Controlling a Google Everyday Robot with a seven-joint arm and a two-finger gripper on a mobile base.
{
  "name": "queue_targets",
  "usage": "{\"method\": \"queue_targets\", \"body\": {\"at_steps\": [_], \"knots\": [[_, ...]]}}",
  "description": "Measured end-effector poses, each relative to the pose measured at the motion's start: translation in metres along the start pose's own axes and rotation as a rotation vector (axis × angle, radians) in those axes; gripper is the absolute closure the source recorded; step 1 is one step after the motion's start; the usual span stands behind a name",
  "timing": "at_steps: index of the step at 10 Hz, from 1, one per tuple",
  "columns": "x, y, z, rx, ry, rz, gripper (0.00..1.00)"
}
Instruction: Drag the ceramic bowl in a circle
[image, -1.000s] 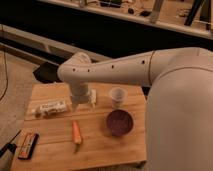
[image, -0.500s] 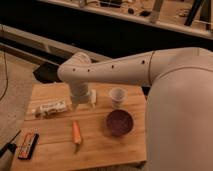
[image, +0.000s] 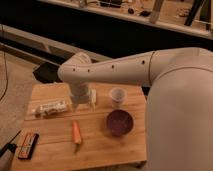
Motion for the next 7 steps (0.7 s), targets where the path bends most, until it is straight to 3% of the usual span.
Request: {"method": "queue_targets", "body": {"at_steps": [4,7], "knots": [[-0.013,-0.063,0.003,-0.036,-0.034,0.099,0.35],[-0.013,-0.107,0.027,-0.051,-0.021,0.155,0.35]]}}
